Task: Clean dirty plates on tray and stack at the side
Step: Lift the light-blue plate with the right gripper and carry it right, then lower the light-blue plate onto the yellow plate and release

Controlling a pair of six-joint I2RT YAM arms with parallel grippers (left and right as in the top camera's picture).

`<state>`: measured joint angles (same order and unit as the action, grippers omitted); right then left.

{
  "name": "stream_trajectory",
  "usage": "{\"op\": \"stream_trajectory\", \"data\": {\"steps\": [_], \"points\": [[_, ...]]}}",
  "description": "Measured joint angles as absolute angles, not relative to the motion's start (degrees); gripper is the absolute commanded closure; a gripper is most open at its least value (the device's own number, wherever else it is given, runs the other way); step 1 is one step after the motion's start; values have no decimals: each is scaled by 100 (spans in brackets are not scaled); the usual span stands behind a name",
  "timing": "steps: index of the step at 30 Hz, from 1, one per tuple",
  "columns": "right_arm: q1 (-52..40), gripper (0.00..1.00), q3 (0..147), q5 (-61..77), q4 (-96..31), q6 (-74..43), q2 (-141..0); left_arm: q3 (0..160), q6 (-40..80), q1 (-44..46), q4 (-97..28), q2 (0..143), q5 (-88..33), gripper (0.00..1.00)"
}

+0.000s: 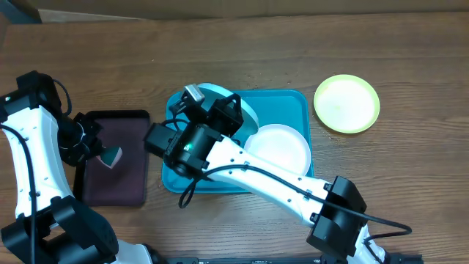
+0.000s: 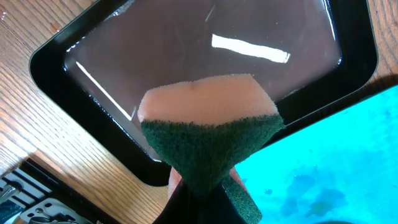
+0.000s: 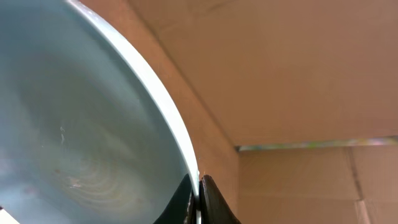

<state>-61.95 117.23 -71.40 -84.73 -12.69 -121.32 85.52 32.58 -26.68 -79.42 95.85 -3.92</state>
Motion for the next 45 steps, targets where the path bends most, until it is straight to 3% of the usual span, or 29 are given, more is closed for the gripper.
{"op": "stream_trajectory", "data": {"steps": [8, 17, 23, 28, 39, 42, 45], "points": [[-5181, 96, 11725, -6169, -8685, -3092, -12132, 8552, 3242, -2668, -7940, 9585, -390, 96], [-2060, 96, 11725, -3063, -8713, -5295, -12132, 8552, 3238, -2668, -7915, 9585, -390, 96], [-58, 96, 11725, -762, -8744, -5050, -12132, 8552, 3177, -2668, -7872, 9585, -390, 96], [972, 96, 11723, 331, -8844, -4394, -12132, 8552, 3151, -2668, -7848, 9585, -390, 96], [1374, 96, 10936, 244, -8770, -4012, -12086, 8552, 3135, -2668, -7837, 9585, -390, 96], [1374, 85, 10707, 204, -8586, -3977, -12086, 8552, 3135, -2668, -7837, 9585, -390, 96], [1374, 63, 10543, 187, -8486, -3892, -12086, 8552, 3135, -2668, -7837, 9585, -390, 96]]}}
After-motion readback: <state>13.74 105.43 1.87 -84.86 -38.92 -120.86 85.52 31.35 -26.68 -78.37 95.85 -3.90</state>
